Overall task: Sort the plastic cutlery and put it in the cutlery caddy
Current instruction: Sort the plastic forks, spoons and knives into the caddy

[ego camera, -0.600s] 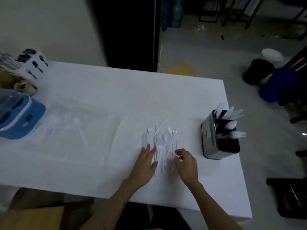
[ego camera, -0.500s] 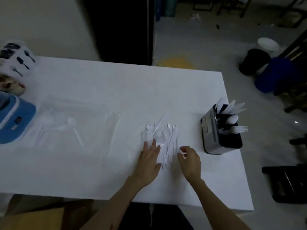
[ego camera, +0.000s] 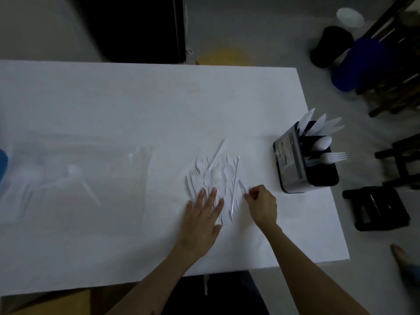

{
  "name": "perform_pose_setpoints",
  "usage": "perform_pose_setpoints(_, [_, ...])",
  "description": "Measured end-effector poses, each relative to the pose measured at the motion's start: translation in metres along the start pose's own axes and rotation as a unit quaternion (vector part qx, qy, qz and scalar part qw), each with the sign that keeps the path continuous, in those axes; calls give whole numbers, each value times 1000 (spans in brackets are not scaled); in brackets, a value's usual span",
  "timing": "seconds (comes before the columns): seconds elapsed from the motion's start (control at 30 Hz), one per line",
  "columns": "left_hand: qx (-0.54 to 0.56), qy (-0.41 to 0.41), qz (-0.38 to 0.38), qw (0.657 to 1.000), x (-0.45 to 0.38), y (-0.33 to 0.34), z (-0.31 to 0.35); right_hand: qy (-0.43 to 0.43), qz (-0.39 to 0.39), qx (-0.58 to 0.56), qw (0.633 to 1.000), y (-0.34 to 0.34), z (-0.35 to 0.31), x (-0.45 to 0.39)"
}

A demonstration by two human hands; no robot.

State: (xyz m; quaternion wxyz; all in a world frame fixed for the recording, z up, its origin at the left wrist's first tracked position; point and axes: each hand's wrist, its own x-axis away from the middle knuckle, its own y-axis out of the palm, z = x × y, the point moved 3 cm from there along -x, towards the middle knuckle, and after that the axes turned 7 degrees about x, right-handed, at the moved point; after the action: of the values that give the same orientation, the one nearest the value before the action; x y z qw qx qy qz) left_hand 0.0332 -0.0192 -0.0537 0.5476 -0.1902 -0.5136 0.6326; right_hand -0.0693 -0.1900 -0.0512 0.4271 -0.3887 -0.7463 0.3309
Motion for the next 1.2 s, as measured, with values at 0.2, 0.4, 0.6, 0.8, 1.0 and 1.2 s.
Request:
perform_pose_setpoints(0.2, [96,-10,53,994,-5,-1,6,-18,-36,6,999,-4,3,-3])
perform_pose_setpoints(0.4, [354,-102,236,899,-28,-45,33,-109,-6,-31,994,-26,10,-3])
perform_pose_setpoints(0.6, [498,-258,103,822,-73,-71,56,-237,-68,-61,967,-29,-4,0])
perform_pose_setpoints(0.8, [595,-316,164,721,-76,-69,41,-177,-48,-70,980,-23,3,-5])
perform_pose_setpoints(1.0, [676,-338,172,632,-65,-51,28,-39,-59,39,997,-7,4,-15])
perform_pose_setpoints(1.2, [771,-301,107,551,-68,-46,37,19,-80,-14,997,-5,9,-18])
